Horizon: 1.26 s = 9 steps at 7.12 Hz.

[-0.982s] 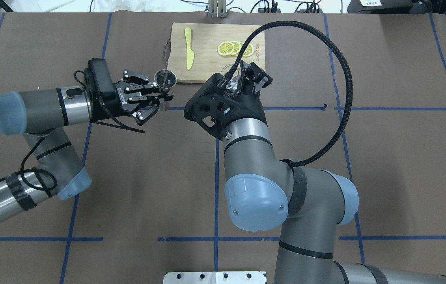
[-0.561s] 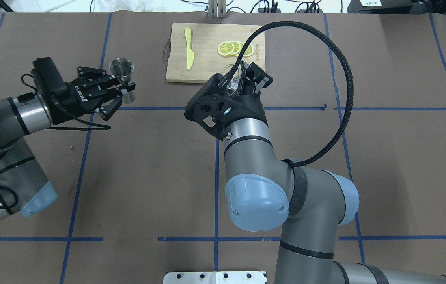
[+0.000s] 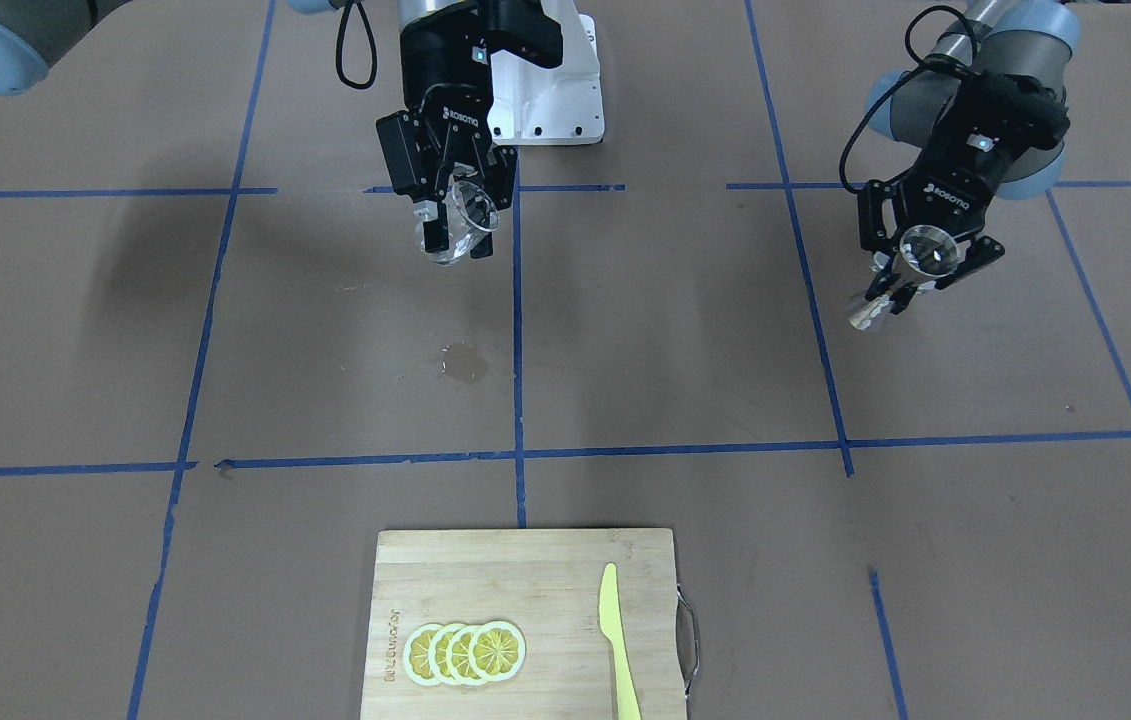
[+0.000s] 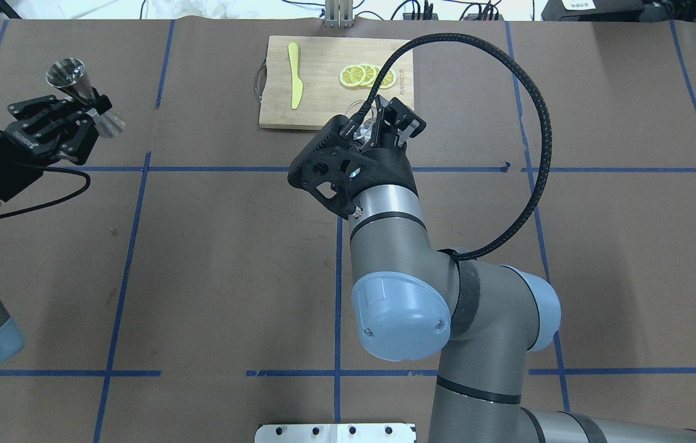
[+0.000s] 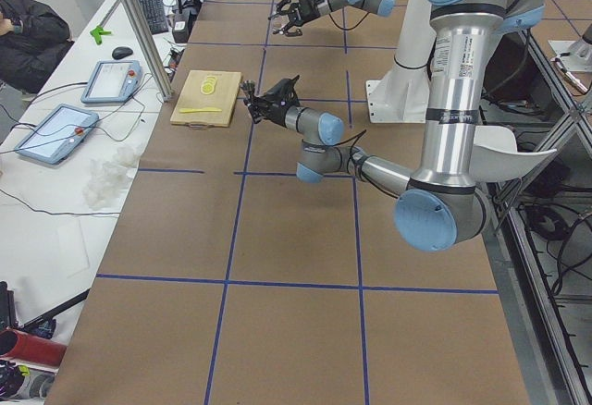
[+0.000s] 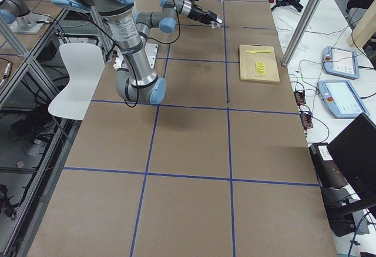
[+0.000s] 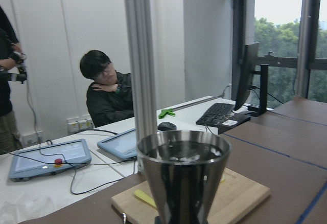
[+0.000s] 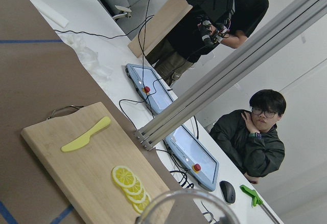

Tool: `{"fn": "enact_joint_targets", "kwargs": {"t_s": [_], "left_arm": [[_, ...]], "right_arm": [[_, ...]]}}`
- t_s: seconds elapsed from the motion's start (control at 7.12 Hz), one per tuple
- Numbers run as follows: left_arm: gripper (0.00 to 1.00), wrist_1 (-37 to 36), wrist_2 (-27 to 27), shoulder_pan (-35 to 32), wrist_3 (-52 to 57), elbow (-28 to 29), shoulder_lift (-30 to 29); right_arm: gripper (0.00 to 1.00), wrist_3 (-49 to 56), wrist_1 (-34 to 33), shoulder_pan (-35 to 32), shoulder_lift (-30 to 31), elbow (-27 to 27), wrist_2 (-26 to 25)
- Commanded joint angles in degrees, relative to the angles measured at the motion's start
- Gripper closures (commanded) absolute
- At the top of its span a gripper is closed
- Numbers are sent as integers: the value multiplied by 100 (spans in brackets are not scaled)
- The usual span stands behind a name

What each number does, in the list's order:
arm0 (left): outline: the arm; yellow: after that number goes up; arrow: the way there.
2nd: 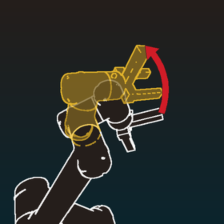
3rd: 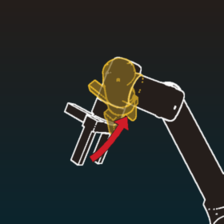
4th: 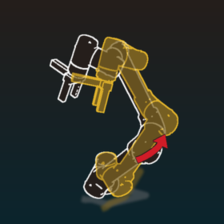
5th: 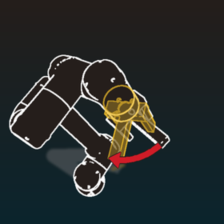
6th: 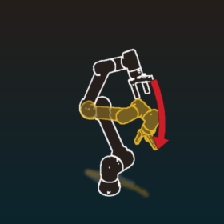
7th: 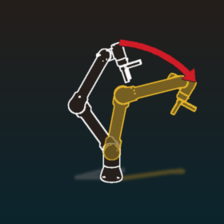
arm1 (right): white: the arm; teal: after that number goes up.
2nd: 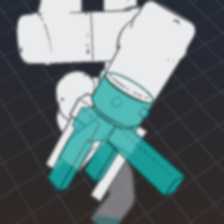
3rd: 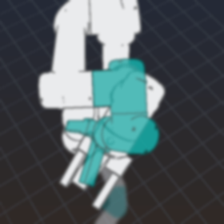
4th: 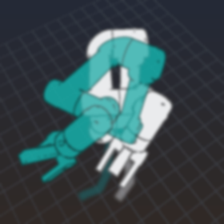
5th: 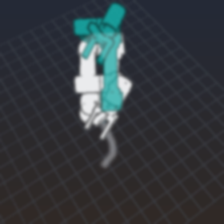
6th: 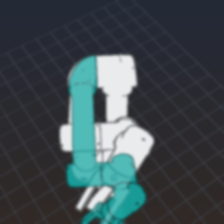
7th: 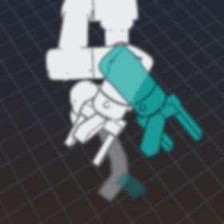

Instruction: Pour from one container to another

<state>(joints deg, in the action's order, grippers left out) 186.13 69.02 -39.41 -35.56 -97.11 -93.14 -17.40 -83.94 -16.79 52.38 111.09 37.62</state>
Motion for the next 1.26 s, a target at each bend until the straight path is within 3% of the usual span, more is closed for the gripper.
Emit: {"fn": "enact_joint_targets", "kwargs": {"t_s": [0.0,0.28,0.84,1.12], "left_arm": [[100,11,-1185,74,-338,-27,155],[100,-68,-2047,336,-338,-19,234],[100,-112,-2095,925,-311,-10,910],[100,-138,-2321,997,-390,60,981]], "right_arm": [[100,-9,0,0,0,0,0],[100,-9,0,0,0,0,0],[100,0,0,0,9,0,0],[100,0,0,0,26,0,0]]}}
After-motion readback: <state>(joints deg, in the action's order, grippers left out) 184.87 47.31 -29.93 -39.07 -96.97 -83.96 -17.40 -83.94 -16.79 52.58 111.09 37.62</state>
